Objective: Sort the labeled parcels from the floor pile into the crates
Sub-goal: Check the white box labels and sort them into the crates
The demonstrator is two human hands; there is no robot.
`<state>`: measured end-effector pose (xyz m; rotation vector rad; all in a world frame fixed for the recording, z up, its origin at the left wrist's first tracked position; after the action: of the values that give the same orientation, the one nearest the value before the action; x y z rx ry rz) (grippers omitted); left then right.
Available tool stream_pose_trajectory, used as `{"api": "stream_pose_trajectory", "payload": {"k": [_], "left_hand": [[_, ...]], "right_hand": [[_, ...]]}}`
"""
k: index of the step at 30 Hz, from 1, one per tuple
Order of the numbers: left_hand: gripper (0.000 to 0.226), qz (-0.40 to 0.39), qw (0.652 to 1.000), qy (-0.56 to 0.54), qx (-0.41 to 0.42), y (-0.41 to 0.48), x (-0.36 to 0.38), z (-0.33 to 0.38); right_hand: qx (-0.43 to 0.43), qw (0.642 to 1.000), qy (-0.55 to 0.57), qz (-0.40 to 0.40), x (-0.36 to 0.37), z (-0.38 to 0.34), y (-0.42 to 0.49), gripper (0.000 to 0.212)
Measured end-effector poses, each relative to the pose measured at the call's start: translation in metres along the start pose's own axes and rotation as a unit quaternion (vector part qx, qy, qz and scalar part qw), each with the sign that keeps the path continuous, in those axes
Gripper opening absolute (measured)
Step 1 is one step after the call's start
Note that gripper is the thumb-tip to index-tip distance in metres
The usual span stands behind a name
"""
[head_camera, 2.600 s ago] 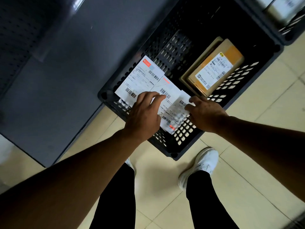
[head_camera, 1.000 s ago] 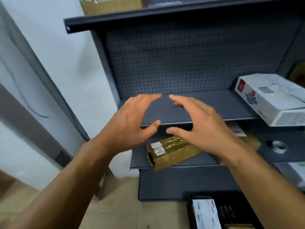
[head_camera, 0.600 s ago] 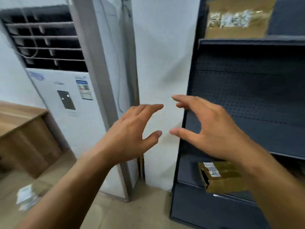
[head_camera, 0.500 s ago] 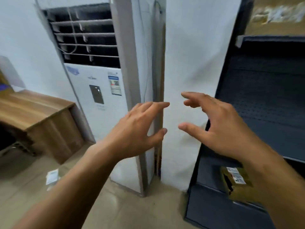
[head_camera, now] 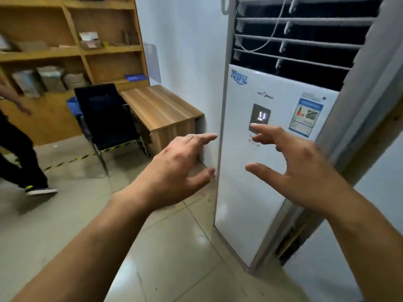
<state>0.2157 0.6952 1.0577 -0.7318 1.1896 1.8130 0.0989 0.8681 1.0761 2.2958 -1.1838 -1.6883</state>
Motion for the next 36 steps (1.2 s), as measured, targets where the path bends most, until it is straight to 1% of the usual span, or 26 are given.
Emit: {"api": "stream_pose_trajectory", "payload": {"k": [2,5,12,16,19,22,25,29,33,36], "left_hand": [[0.067,0.009,1.000,0.008,-0.027,0.011,-0.003,-0.033],[0.066,0.011,0.998,0.031,-0.056,0.032,-0.005,-0.077],[0.066,0.017,0.987,0.089,-0.136,0.103,-0.011,-0.191],[0.066,0.022,0.976,0.107,-0.190,0.109,-0.017,-0.250],[0.065,0.024,0.965,0.101,-0.241,0.099,-0.021,-0.304],[0.064,0.030,0.957,0.085,-0.275,0.088,-0.018,-0.358],[0.065,0.026,0.953,0.064,-0.296,0.077,-0.010,-0.411],[0.065,0.022,0.951,0.032,-0.308,0.065,-0.006,-0.487],[0.062,0.024,0.948,-0.017,-0.316,0.065,-0.007,-0.565],[0.061,0.027,0.945,-0.056,-0.321,0.074,-0.001,-0.616]], "right_hand": [[-0.028,0.999,0.022,-0.017,0.029,0.006,0.033,0.080],[-0.069,0.996,0.056,-0.019,0.066,0.015,0.080,0.080],[-0.114,0.976,0.169,-0.080,0.179,0.034,0.216,0.080],[-0.133,0.964,0.199,-0.114,0.239,0.025,0.275,0.079],[-0.135,0.958,0.216,-0.134,0.282,0.017,0.310,0.078],[-0.124,0.955,0.222,-0.151,0.330,0.014,0.337,0.079],[-0.096,0.958,0.218,-0.157,0.381,0.009,0.358,0.078],[-0.065,0.967,0.192,-0.153,0.442,-0.014,0.382,0.076],[-0.028,0.971,0.167,-0.168,0.497,-0.036,0.405,0.077],[-0.019,0.973,0.147,-0.175,0.535,-0.040,0.420,0.071]]}}
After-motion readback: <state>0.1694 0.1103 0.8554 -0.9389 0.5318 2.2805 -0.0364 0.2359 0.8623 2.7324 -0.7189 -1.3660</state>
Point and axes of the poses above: each hand's wrist, its own y-axis towards the middle knuckle, its own x-axis out of the palm, z = x × y, the point moved 8 cm from there along y, towards the middle knuckle, and after that the axes turned 3 degrees about z, right-handed, at the moved point
